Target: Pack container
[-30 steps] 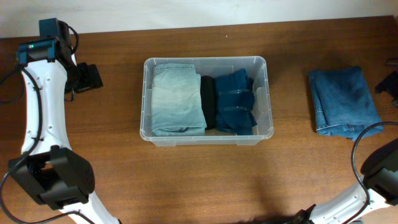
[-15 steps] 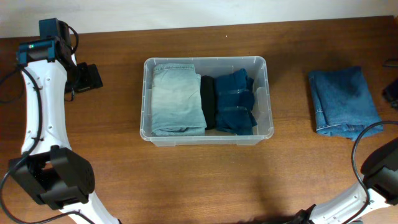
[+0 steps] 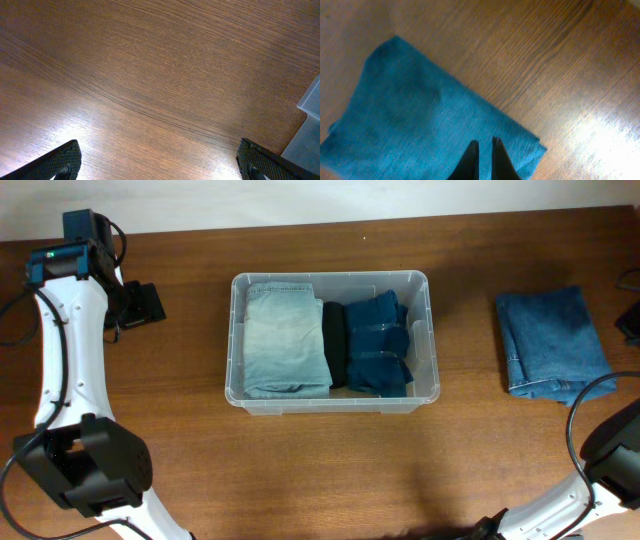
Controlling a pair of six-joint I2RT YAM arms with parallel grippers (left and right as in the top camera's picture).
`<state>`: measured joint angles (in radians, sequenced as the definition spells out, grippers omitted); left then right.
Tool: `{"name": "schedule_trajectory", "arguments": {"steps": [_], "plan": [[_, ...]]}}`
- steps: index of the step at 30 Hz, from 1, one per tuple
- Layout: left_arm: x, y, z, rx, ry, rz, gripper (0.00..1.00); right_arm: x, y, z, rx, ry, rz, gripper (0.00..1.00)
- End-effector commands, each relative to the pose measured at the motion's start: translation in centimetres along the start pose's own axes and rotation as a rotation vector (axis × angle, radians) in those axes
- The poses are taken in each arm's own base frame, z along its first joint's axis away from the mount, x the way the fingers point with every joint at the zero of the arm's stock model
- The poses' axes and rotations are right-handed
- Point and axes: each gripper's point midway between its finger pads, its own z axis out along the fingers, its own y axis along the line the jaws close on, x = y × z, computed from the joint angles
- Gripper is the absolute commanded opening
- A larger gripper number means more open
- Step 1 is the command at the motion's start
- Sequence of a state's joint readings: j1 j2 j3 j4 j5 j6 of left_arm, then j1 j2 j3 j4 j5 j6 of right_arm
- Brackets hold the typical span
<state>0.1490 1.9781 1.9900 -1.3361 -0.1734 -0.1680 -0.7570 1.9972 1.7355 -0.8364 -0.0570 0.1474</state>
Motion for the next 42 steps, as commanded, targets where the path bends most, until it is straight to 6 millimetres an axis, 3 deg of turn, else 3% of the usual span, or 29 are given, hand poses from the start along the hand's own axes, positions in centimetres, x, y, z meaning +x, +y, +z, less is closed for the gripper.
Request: {"name": "schedule_trajectory", "arguments": {"steps": [1,6,16,26,33,42], "plan": [[-0.4,0.2,-1.3,0.000,-0.038,-0.003,0.99,0.5,-1.4,1.3,0.064,-0.003,-0.008,0.04],[-0.4,0.2,-1.3,0.000,-0.038,-0.003,0.99,0.3,-2.7,2.4,0.082,-0.039,0.044,0.04],[-0.4,0.2,-1.3,0.000,-0.038,-0.003,0.99,2.5,-5.3,5.3,0.089,-0.018,0.129,0.04],[-0.4,0.2,-1.3,0.000,-0.038,-0.003,1.00,6.2,-3.0,8.2,-0.048,0.137,0.155,0.04],[-0.4,0.2,-1.4,0.000,-0.037,-0.002,1.00,9.1,-3.1,7.7,-0.026,0.257,0.227,0.04],[-0.4,0.2,-1.4,0.000,-0.038,-0.003,0.99,12.3,-1.4,6.4,-0.104,0.410,0.261,0.04]]}}
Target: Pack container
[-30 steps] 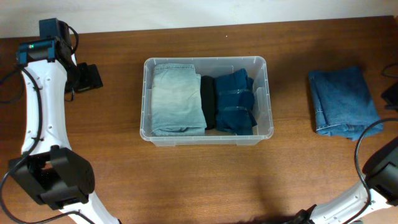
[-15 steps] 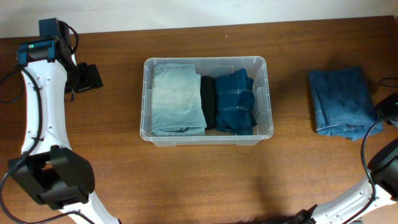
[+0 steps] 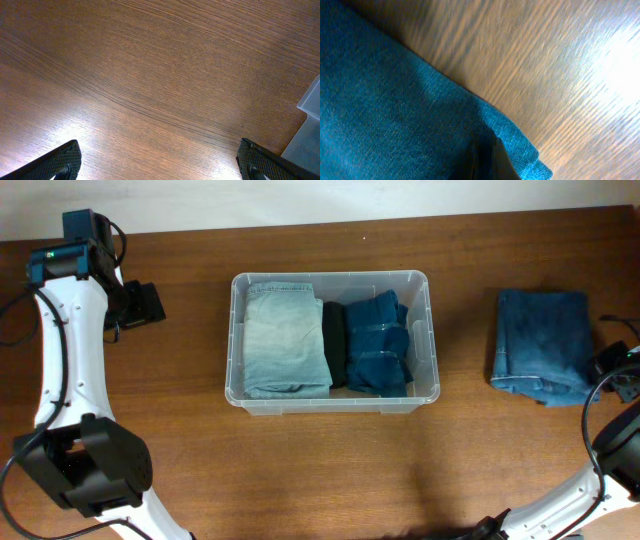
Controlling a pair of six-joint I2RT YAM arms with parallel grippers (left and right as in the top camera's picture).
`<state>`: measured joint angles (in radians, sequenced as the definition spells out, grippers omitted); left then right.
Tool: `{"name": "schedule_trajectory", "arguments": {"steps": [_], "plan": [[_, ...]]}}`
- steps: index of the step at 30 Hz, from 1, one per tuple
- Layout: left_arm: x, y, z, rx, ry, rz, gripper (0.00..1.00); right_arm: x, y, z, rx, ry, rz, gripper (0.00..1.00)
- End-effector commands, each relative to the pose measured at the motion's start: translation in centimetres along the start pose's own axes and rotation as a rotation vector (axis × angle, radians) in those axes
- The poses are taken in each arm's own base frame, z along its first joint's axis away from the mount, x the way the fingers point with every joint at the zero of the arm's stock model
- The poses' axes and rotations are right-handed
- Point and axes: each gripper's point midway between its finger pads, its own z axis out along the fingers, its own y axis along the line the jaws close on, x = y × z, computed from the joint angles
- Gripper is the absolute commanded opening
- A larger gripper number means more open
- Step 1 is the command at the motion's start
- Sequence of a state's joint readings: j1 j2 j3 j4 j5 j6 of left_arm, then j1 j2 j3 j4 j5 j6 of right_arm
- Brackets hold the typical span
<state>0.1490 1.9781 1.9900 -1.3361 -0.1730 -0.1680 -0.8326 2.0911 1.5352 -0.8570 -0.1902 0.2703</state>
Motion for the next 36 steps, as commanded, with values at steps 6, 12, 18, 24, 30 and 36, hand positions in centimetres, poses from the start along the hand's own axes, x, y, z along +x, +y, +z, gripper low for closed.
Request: {"name": "schedule_trajectory", "arguments": {"steps": [6,12,18,24,30,36], "plan": [[-0.4,0.2,-1.4,-0.001,-0.038,-0.002,0.99,4.6,2.2,0.5,-0.110,0.188,0.030,0.04],[-0.4,0.2,-1.4,-0.001,-0.038,-0.002,0.99,4.7,2.2,0.1,-0.114,0.188,-0.031,0.04],[-0.4,0.2,-1.4,-0.001,-0.038,-0.002,1.00,1.7,2.6,-4.9,-0.101,0.021,-0.063,0.04],[-0.4,0.2,-1.4,-0.001,-0.038,-0.002,0.99,-1.7,4.9,-10.5,-0.155,-0.181,-0.169,0.04],[-0.4,0.2,-1.4,-0.001,-0.038,-0.002,0.99,-2.5,6.0,-9.7,-0.210,-0.204,-0.293,0.04],[-0.4,0.2,-1.4,-0.001,-0.038,-0.002,0.99,-3.6,6.4,-9.7,-0.208,-0.259,-0.381,0.75]]}}
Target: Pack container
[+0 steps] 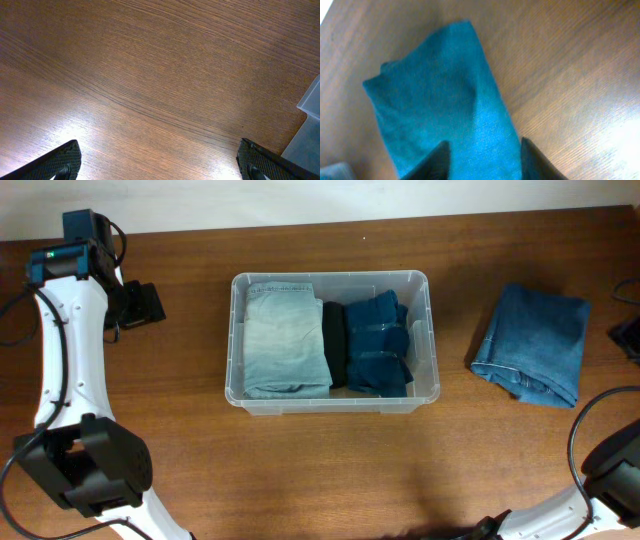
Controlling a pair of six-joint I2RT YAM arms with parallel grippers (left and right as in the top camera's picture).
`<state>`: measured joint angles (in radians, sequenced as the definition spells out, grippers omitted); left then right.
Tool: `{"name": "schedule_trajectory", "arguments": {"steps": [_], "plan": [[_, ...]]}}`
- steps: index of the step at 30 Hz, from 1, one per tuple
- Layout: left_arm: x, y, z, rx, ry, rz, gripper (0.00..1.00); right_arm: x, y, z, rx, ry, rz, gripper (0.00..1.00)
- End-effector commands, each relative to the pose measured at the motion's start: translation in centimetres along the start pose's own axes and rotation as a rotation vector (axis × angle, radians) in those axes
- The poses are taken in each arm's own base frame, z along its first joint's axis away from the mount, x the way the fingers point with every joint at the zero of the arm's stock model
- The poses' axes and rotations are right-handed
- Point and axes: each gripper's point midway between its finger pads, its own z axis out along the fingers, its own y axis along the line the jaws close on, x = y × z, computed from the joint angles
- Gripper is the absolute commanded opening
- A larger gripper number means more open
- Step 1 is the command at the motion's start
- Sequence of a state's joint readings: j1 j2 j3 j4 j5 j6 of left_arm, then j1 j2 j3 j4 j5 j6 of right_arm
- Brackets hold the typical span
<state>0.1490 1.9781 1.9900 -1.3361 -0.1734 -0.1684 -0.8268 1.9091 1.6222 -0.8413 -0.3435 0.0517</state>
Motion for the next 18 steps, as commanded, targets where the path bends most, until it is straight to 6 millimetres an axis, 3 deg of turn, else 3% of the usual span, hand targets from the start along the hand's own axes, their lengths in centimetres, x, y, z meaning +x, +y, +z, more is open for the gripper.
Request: {"name": "schedule_trajectory", "arguments": {"steps": [1,5,9,18], "plan": [[-0.4,0.2,-1.4,0.000,-0.038,-0.002,0.99,-0.5,0.3,0.4,-0.018,-0.015,-0.114,0.86],[-0.4,0.2,-1.4,0.000,-0.038,-0.001,0.99,-0.7,0.2,0.5,-0.012,-0.025,-0.164,1.00],[-0.4,0.2,-1.4,0.000,-0.037,-0.002,0.99,-0.5,-0.2,1.6,-0.013,-0.007,-0.179,0.98],[-0.4,0.2,-1.4,0.000,-0.037,-0.002,0.99,2.4,-1.2,6.7,-0.077,0.119,-0.171,0.99]]}}
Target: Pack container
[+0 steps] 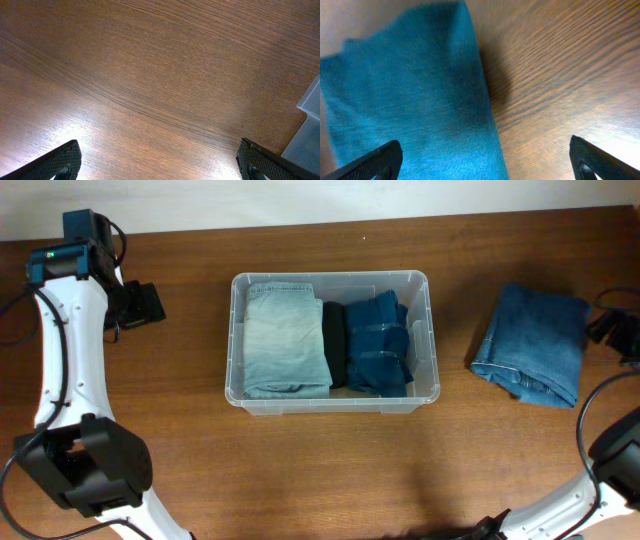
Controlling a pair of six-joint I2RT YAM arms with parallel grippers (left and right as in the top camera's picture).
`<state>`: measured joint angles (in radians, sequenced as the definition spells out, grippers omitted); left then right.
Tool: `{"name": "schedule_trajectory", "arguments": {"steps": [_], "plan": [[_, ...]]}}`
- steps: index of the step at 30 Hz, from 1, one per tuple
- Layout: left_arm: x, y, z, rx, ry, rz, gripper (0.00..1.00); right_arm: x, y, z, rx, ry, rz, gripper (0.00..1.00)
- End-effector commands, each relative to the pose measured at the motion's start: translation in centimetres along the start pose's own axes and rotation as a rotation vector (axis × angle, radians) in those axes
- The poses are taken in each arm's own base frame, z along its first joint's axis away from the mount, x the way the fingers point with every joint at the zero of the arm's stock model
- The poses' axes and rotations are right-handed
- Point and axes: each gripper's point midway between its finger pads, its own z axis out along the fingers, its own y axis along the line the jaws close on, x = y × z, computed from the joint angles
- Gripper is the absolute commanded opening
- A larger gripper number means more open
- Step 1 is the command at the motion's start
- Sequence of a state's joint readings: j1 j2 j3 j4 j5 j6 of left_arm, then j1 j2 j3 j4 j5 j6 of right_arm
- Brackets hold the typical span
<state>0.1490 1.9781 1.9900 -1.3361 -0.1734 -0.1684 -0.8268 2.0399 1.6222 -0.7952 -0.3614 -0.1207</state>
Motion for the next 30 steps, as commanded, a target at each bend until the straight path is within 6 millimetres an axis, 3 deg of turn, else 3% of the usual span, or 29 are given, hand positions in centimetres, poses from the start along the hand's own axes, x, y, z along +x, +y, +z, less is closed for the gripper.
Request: {"name": "schedule_trajectory", "arguments": {"steps": [1,8,13,15,22,29,30], "plan": [[-0.4,0.2,-1.4,-0.001,-0.038,-0.002,1.00,1.1,0.2,2.3,-0.059,0.048,-0.028,0.99],[-0.4,0.2,-1.4,0.000,-0.037,-0.002,0.99,2.1,0.5,5.1,-0.099,0.089,-0.023,0.99],[-0.4,0.2,-1.4,0.000,-0.038,-0.002,0.99,3.7,2.8,7.8,-0.105,0.158,-0.167,0.91],[-0.4,0.2,-1.4,0.000,-0.038,-0.002,0.99,4.2,2.6,8.3,-0.055,0.184,-0.188,0.89],[-0.4,0.2,-1.4,0.000,-0.038,-0.001,0.99,4.8,2.4,8.6,0.012,0.220,-0.211,0.60],[-0.4,0.2,-1.4,0.000,-0.038,-0.002,0.99,5.1,1.4,8.3,0.040,0.236,-0.187,0.61],[-0.4,0.2,-1.4,0.000,-0.037,-0.002,1.00,5.2,1.4,8.4,0.040,0.237,-0.187,0.68]]}}
